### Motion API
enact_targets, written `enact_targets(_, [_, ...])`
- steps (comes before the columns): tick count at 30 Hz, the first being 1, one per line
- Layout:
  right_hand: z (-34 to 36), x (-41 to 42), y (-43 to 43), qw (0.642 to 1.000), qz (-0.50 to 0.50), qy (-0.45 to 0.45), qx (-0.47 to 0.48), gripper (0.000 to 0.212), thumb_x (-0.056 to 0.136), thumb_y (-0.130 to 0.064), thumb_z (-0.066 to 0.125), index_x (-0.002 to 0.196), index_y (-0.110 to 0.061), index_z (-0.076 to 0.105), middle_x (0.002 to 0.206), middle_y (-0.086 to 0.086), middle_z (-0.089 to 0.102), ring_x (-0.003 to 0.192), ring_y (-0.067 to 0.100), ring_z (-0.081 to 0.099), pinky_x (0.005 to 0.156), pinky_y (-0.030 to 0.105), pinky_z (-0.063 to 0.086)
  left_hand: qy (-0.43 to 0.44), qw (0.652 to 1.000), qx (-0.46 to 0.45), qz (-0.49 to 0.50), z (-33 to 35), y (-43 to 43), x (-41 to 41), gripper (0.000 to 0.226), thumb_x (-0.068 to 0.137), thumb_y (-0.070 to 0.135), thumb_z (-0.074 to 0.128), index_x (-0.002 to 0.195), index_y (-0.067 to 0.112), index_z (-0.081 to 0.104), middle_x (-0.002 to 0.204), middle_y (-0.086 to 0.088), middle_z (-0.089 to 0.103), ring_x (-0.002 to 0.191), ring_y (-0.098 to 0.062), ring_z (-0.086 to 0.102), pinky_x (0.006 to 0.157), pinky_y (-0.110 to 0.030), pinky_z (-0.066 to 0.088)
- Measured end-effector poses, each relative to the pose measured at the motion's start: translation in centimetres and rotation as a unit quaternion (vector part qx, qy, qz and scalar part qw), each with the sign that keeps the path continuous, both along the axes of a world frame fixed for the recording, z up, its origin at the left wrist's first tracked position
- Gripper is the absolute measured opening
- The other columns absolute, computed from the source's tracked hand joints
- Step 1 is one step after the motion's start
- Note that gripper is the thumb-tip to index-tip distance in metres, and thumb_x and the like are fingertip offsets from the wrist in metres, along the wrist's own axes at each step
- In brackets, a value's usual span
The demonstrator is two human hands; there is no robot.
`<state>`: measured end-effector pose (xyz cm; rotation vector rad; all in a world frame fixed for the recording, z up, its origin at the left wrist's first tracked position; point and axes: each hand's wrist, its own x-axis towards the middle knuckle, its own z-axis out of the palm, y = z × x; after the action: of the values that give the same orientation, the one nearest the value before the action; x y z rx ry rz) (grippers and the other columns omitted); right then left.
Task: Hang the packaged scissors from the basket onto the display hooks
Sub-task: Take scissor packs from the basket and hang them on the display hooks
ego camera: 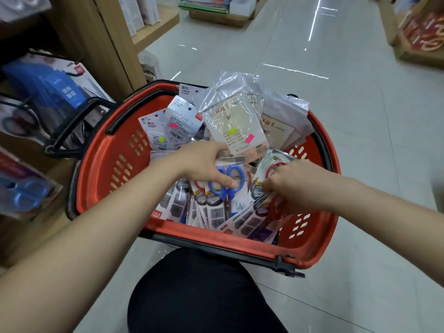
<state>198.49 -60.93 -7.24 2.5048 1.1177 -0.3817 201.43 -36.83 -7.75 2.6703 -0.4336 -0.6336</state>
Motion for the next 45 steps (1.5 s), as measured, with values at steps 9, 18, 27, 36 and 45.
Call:
enact_targets(9, [0.8, 2.2, -0.9, 0.991, -0.080, 0.066, 0.087, 0.047, 0.065, -0.053, 0.085, 0.102, -0.028, 0.069, 0.084, -0.014, 0.071, 0.082, 0.010, 0.066, 0.067, 0.029, 0.051, -0.004, 0.982, -0.097, 0.161, 1.3, 7.6, -0.4, 0.049, 0.068, 0.055, 0.089, 0.094, 0.020, 0.066, 0.088, 0.007, 0.071, 0.081, -0.013, 0.067, 0.075, -0.033, 0.050])
enact_targets(18, [1.1, 2.6, -1.5, 0.620, -0.386, 0.339, 0.593, 0.023, 0.074, -0.026, 0.084, 0.089, -0.010, 0.081, 0.083, 0.008, 0.079, 0.068, 0.015, 0.074, 0.058, 0.022, 0.057, -0.087, 0.740, -0.423, 0.516, 2.7, 11.8, -2.2, 0.024, 0.084, 0.026, 0.085, 0.102, 0.011, 0.076, 0.094, -0.008, 0.081, 0.092, -0.028, 0.078, 0.088, -0.046, 0.063])
enact_targets(27, [0.1, 1.2, 5.7, 0.267, -0.462, 0.504, 0.679, 0.046, 0.083, -0.033, 0.074, 0.123, -0.010, 0.072, 0.119, 0.013, 0.075, 0.105, 0.031, 0.074, 0.083, 0.039, 0.065, 0.024, 0.533, -0.602, 0.594, 2.1, 8.1, -5.6, 0.032, 0.091, 0.036, 0.075, 0.113, 0.013, 0.076, 0.104, -0.014, 0.078, 0.068, -0.024, 0.076, 0.048, -0.028, 0.056])
enact_targets(36, [3.6, 1.2, 15.4, 0.237, -0.431, 0.550, 0.675, 0.033, 0.095, -0.038, 0.065, 0.096, -0.011, 0.083, 0.113, 0.017, 0.077, 0.106, 0.036, 0.074, 0.099, 0.055, 0.056, -0.026, 0.493, -0.653, 0.574, 4.6, 9.2, -10.9, 0.042, 0.073, 0.019, 0.077, 0.114, 0.010, 0.074, 0.109, -0.012, 0.079, 0.094, -0.028, 0.078, 0.085, -0.045, 0.063])
enact_targets(45, [3.2, -1.7, 24.0, 0.331, -0.355, 0.627, 0.610, 0.046, 0.092, -0.040, 0.066, 0.128, -0.011, 0.069, 0.119, 0.009, 0.076, 0.108, 0.027, 0.074, 0.098, 0.047, 0.059, -0.025, 0.692, -0.493, 0.527, 6.0, 17.7, -20.7, 0.050, 0.076, -0.006, 0.079, 0.122, 0.011, 0.070, 0.100, -0.010, 0.080, 0.079, -0.022, 0.078, 0.057, -0.029, 0.060])
